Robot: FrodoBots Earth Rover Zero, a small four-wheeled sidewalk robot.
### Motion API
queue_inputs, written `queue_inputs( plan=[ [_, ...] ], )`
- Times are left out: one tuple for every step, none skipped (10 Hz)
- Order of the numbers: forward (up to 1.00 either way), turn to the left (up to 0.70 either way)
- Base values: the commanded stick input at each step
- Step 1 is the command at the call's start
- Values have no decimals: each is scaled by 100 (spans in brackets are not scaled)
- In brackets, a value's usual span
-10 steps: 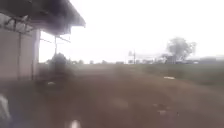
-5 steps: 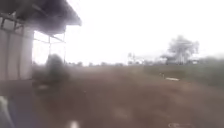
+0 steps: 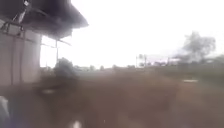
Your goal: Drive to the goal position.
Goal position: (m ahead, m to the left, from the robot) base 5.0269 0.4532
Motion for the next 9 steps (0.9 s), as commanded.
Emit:
queue_inputs(
  plan=[
    [70,0],
    [70,0],
    [70,0],
    [70,0],
    [70,0],
    [70,0],
    [70,0],
    [70,0],
    [70,0]
  ],
)
